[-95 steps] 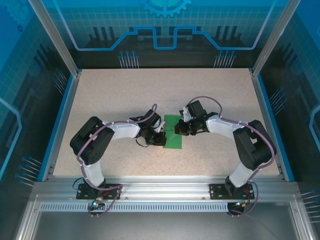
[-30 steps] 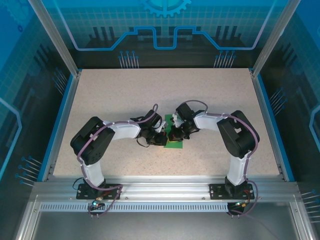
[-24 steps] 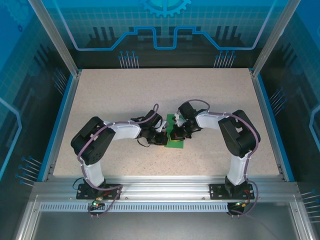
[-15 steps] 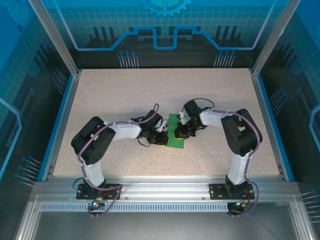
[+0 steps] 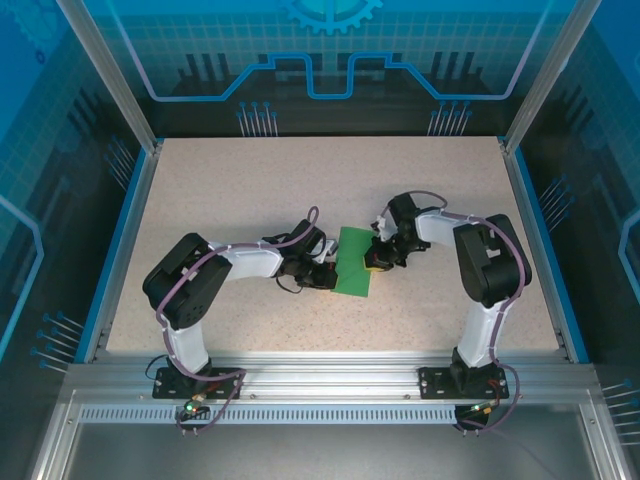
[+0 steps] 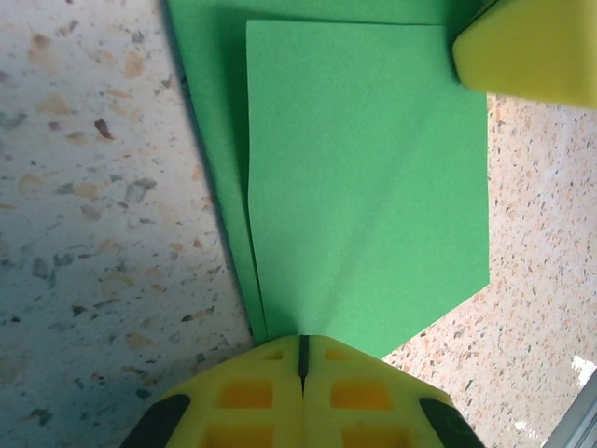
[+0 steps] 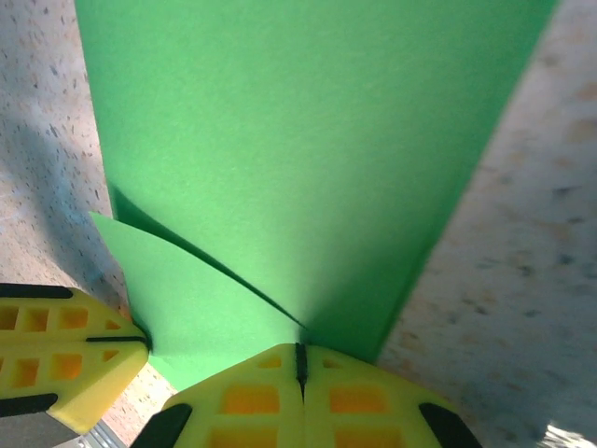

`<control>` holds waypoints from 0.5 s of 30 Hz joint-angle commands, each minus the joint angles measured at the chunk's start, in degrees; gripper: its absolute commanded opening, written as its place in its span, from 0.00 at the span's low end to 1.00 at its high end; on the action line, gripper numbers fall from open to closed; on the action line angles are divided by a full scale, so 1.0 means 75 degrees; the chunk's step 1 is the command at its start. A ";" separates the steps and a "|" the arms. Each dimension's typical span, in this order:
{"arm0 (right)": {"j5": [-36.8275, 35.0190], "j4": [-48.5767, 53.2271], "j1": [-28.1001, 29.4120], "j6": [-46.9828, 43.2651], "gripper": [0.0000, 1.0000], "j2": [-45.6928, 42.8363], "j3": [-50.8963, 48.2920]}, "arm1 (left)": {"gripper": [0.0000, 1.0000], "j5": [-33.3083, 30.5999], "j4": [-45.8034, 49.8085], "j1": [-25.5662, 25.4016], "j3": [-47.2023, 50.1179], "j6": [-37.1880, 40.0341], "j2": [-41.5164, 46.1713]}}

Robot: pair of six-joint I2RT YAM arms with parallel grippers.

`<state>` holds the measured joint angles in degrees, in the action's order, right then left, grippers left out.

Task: Fold a paper plane with a square sheet of paper (fold left side to right side)
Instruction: Fold the triangle a second time at the center of the table.

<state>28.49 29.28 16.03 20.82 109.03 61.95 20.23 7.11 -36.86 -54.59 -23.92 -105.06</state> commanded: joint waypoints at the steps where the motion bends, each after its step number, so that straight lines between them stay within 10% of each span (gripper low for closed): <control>1: -0.0568 0.0191 -0.0552 -0.0239 0.02 0.0283 0.0024 | 0.00 -0.0459 0.0983 -0.0007 0.0299 0.0025 -0.0301; 15: 0.0055 0.0063 -0.0816 -0.0089 0.03 -0.0352 0.0086 | 0.00 -0.0425 0.0915 -0.0025 0.0300 -0.0019 -0.0173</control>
<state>30.79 30.96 11.44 19.88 110.17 63.33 20.18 7.11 -36.93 -54.59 -23.94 -105.06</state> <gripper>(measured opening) 0.044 0.048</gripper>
